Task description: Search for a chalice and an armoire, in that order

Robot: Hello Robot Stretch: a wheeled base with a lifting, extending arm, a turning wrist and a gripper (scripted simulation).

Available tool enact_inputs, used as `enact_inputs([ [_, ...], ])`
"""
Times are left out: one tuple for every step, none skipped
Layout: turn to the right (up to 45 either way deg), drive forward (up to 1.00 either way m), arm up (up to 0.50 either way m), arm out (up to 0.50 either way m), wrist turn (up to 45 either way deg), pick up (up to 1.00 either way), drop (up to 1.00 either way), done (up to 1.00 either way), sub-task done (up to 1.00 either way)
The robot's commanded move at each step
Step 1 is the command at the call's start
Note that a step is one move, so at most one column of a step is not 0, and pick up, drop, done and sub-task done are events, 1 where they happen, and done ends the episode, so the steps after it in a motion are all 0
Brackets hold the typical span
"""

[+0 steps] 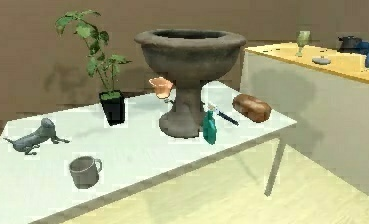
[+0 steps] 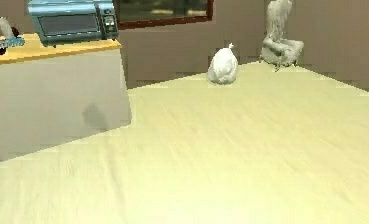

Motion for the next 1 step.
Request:
enact_inputs([
  [0.0, 0.0, 0.0, 0.0, 0.0, 0.0, 0.0, 0.0, 1.0],
])
